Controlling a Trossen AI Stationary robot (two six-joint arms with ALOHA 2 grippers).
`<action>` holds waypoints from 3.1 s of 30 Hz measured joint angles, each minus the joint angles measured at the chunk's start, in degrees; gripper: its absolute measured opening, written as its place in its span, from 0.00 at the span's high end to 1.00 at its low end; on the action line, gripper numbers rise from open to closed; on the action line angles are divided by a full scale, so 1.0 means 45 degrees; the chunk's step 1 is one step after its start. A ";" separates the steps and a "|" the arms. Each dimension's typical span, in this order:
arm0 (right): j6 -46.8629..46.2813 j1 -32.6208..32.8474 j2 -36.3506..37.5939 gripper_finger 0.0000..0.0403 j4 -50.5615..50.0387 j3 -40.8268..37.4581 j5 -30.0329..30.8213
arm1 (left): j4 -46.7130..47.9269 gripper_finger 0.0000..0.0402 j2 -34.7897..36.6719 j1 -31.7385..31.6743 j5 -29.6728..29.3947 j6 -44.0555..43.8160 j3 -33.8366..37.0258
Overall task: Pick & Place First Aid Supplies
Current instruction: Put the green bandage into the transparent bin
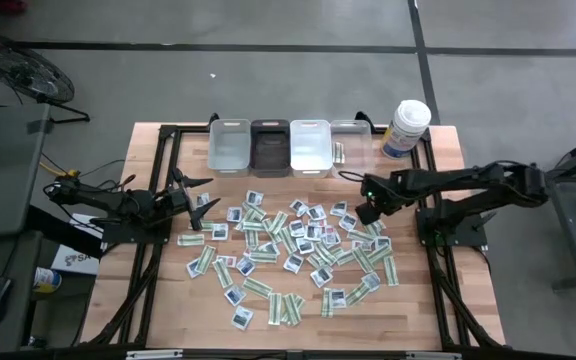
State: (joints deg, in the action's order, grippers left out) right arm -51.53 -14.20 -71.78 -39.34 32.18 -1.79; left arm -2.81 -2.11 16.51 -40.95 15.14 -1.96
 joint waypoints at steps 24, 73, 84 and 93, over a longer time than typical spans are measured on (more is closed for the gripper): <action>-0.0015 -0.0423 -0.1886 0.67 0.0637 0.0393 0.0681 | -0.0005 0.30 0.0002 0.0000 -0.0002 0.0000 -0.0002; 0.4872 -0.3883 -0.2109 1.00 -0.2052 0.7855 0.2992 | -0.0002 0.30 0.0005 0.0003 -0.0005 0.0000 -0.0002; 0.4604 -0.5788 -0.5378 1.00 -0.2076 0.8863 0.2320 | -0.0005 0.30 0.0000 0.0005 -0.0005 0.0000 0.0000; 0.4556 -0.6011 -0.6056 0.96 -0.2072 0.8864 0.2280 | -0.0005 0.30 0.0001 0.0002 -0.0004 0.0000 0.0000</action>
State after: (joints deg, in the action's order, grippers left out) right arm -31.03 -41.25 -99.04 -48.66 72.07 8.47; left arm -2.83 -2.10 16.52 -40.97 15.14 -1.96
